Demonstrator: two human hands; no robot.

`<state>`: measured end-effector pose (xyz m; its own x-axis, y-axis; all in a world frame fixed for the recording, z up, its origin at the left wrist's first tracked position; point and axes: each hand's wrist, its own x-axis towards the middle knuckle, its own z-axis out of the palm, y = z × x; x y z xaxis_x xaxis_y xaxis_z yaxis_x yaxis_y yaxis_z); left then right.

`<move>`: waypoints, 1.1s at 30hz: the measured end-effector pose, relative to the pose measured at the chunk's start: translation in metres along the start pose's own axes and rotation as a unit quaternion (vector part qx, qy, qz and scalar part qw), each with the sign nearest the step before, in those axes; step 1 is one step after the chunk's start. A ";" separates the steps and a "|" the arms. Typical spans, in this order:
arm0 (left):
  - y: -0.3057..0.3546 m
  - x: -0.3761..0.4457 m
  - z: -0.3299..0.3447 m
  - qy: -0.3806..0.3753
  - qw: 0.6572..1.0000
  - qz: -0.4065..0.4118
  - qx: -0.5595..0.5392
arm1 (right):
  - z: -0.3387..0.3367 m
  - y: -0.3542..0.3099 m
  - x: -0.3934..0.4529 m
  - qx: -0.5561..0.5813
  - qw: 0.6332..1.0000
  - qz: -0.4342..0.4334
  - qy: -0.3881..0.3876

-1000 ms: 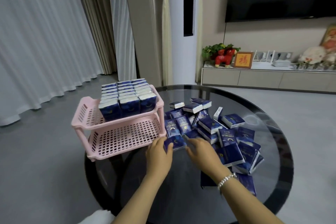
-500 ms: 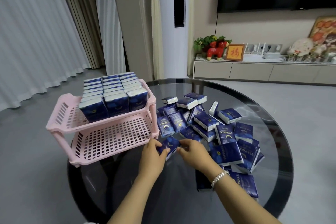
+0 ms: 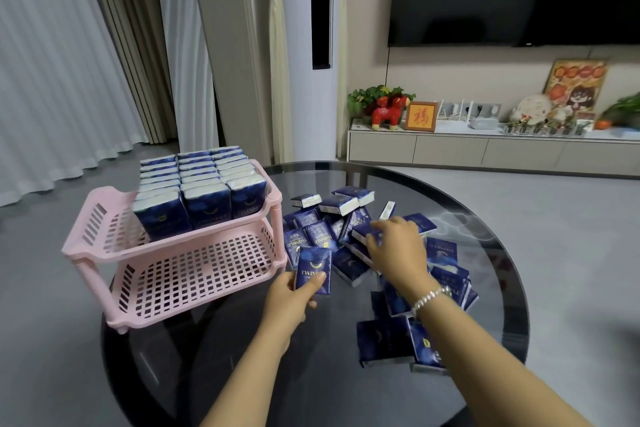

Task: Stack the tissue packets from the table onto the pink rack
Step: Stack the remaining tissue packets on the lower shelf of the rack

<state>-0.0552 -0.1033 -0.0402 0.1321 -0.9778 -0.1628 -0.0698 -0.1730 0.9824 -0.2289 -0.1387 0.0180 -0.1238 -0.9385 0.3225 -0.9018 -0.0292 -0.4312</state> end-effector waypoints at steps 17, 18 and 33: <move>0.006 0.004 -0.002 -0.051 0.988 -0.025 -0.143 | -0.006 0.019 0.012 0.143 0.984 -0.009 -0.104; 0.008 0.004 -0.002 -0.049 0.987 -0.036 -0.151 | -0.010 0.018 0.009 0.181 0.975 -0.017 -0.124; 0.015 -0.008 -0.002 -0.139 0.978 -0.035 -0.151 | -0.017 0.005 0.008 0.236 0.871 -0.217 -0.372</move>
<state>-0.0557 -0.0978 -0.0240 -0.1515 -0.9664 -0.2078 0.2310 -0.2390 0.9431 -0.2412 -0.1406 0.0325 0.6467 -0.7625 -0.0175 -0.5041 -0.4101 -0.7601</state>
